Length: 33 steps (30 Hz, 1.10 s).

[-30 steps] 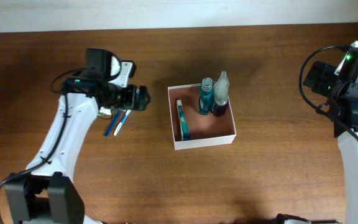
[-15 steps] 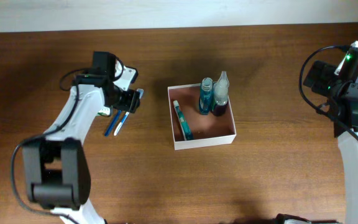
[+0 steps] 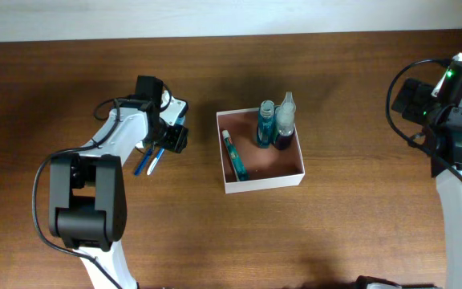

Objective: Pack container
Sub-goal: 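Move the left gripper back over the blue toothbrush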

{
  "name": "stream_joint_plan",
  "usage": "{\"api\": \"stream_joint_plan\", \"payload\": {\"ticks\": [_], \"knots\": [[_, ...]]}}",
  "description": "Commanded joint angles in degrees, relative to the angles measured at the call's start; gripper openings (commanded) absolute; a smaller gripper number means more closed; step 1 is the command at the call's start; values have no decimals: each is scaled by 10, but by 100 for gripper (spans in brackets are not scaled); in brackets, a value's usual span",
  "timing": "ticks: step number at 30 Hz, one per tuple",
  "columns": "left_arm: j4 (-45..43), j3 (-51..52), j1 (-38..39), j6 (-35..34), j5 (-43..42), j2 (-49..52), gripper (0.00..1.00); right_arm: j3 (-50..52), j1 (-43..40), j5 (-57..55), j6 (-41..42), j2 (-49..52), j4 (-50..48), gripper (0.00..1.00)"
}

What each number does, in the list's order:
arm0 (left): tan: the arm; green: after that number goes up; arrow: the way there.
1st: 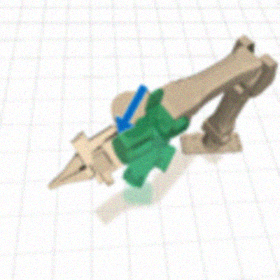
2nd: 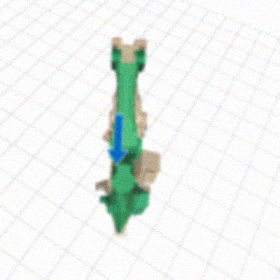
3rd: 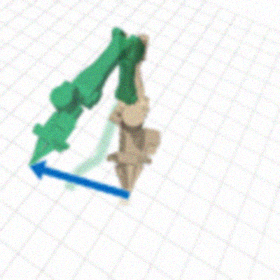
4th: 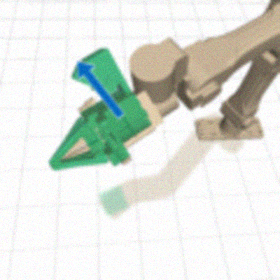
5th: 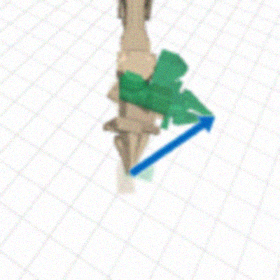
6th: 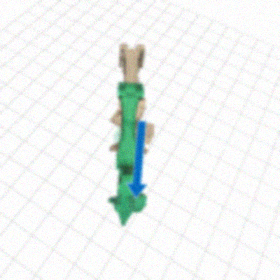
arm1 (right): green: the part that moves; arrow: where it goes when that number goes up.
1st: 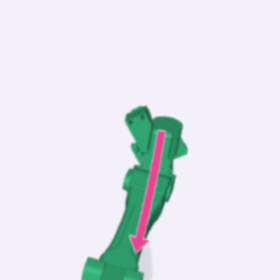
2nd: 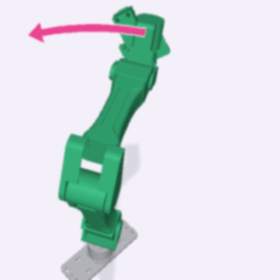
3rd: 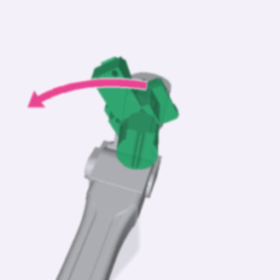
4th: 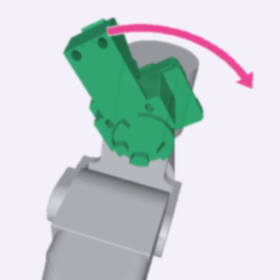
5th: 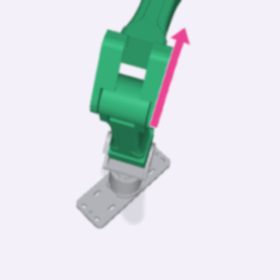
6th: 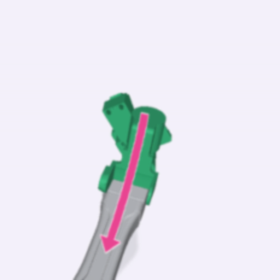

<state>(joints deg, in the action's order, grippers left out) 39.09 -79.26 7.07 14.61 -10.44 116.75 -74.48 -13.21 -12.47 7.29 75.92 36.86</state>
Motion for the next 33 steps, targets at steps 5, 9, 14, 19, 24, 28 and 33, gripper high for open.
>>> {"api": "stream_joint_plan", "payload": {"ticks": [5,9,14,19,24,28,33], "knots": [[-8,-3,-1,14,4,5,55,-9,-4,0,1,-5,-2,99],[-7,-3,-1,14,4,5,48,-9,-4,0,1,-5,-2,99],[-7,-3,-1,14,5,6,47,-9,-4,0,1,-5,-2,99],[-8,3,-1,14,42,11,46,-9,-4,0,1,-5,-2,99],[-7,5,-1,14,43,24,45,-9,-4,0,1,-5,-2,98],[-8,5,-1,14,43,36,44,-9,-4,0,1,-5,-2,99],[-9,2,-1,14,43,44,31,-9,-4,0,1,-5,-2,99]]}}
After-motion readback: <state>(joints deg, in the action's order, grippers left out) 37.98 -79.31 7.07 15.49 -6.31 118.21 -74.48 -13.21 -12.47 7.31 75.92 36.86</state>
